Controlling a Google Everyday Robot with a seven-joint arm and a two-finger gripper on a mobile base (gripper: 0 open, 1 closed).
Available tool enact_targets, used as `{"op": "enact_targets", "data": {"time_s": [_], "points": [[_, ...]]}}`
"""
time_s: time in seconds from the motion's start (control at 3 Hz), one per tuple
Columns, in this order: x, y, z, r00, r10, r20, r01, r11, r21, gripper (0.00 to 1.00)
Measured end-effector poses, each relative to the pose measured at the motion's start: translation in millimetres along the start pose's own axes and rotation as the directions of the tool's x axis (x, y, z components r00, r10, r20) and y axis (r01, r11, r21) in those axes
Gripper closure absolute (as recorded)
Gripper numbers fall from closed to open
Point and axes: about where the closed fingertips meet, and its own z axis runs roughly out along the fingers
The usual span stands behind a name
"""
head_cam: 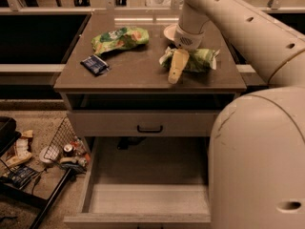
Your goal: Place green jalapeno chip bag into middle drawer
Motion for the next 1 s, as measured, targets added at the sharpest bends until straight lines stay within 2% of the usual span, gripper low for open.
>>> {"op": "enact_targets", "data": {"time_s": [0.33, 0.67, 1.0], "points": [[-1.0, -7.1, -10.7, 1.0, -0.007, -0.007, 0.007, 0.9997, 0.023, 0.24], [-1.4, -21.2, -58.2, 0.999, -0.014, -0.04, 0.018, 0.9951, 0.098, 0.47], [5.7, -25.5, -78.0, 0.999, 0.003, -0.04, 0.002, 0.9931, 0.118, 0.71]]}}
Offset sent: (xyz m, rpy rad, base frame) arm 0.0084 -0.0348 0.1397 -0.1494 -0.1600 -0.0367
